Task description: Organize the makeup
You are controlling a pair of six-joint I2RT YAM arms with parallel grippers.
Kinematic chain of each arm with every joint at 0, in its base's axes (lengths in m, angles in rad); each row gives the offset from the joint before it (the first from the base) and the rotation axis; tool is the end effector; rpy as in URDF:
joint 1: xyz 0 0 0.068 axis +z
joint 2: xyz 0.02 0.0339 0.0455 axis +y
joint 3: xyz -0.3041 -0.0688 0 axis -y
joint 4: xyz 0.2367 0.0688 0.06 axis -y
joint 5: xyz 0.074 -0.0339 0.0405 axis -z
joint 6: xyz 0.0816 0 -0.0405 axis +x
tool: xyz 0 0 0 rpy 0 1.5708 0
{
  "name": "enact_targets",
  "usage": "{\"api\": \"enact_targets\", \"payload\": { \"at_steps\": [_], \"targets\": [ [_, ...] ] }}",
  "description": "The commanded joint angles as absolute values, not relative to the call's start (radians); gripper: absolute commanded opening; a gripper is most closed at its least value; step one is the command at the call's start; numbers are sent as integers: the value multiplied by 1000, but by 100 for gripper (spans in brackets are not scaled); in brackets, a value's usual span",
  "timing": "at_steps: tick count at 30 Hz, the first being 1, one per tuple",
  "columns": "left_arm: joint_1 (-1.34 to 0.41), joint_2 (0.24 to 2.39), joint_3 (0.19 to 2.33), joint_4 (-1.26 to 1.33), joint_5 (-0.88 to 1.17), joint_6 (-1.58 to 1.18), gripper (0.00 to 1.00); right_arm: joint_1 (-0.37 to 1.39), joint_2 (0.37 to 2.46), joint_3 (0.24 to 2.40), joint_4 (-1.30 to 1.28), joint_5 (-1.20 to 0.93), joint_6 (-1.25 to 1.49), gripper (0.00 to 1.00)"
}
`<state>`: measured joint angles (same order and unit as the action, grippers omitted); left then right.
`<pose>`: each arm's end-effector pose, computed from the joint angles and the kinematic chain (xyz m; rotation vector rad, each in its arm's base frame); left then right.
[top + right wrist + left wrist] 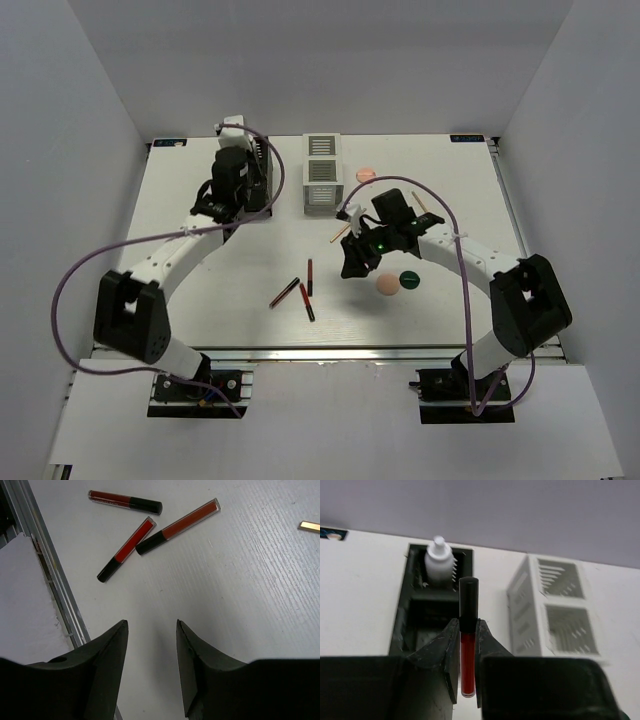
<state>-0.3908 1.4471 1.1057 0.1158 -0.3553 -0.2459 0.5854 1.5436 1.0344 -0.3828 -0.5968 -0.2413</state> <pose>0.3550 -0.1156 0.3589 -0.1241 1.7799 -0.1391 0.2551 0.2241 0.2444 -1.2196 2.1226 0.8846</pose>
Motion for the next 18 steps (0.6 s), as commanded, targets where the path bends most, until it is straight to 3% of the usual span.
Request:
{"api": "enact_targets", "payload": {
  "at_steps": [1, 11, 13, 14, 15, 18],
  "targets": [
    [-331, 1558, 1201, 245, -402, -143, 0, 591, 1548, 1078, -336, -591, -216, 49],
    [-279, 1752, 1299, 261, -456, -78, 1, 597, 1552, 1069, -272, -557, -163, 52],
    [-279, 1761, 1290, 268, -440, -89, 15, 603, 1574, 1078, -250, -511, -112, 53],
    [-281, 1763, 1284, 270, -434, -104, 34, 604, 1588, 1098, -244, -499, -65, 53],
    [-281, 1763, 1282, 270, -430, -110, 44, 607, 1601, 1112, -247, -483, -48, 54],
    [-281, 1750, 1273, 267, -423, -135, 68, 627, 1682, 1172, -256, -431, 47, 55]
  ]
}}
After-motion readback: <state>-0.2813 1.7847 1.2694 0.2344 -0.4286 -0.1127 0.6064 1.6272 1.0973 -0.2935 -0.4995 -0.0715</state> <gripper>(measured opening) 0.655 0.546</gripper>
